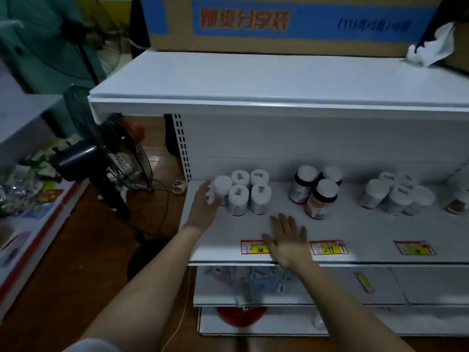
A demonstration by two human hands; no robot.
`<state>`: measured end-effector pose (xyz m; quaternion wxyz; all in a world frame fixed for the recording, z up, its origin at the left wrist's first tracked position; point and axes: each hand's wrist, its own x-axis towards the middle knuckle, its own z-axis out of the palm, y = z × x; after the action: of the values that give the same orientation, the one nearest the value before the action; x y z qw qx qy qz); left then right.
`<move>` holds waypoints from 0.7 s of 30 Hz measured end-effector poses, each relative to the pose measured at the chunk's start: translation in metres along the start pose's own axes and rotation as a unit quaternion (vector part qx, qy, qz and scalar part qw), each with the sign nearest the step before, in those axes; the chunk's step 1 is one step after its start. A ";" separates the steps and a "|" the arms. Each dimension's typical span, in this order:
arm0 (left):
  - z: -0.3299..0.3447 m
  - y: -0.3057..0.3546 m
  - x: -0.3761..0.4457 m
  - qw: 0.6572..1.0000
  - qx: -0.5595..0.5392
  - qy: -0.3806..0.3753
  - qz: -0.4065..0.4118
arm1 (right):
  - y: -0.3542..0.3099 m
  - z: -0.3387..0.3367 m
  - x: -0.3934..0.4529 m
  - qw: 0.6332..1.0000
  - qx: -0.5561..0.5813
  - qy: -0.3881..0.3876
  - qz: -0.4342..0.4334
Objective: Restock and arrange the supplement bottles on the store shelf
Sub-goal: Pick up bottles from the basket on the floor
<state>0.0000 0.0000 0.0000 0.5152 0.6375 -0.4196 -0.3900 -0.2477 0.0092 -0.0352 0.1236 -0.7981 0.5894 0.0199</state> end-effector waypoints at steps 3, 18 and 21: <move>-0.001 -0.002 0.015 0.999 -0.017 -0.032 0.039 | 0.002 0.014 0.003 1.000 -0.004 0.019 0.007; -0.014 0.032 0.018 0.996 -0.085 0.004 0.038 | 0.008 0.004 0.000 0.996 0.085 0.026 -0.003; -0.027 0.051 0.003 0.994 -0.090 -0.015 0.057 | 0.010 -0.013 -0.001 0.982 0.187 0.021 -0.004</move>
<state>0.0193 -0.0003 0.0545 0.5856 0.5573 -0.4264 -0.4058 -0.2591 0.0045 -0.0238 0.2586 -0.7632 0.5822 -0.1083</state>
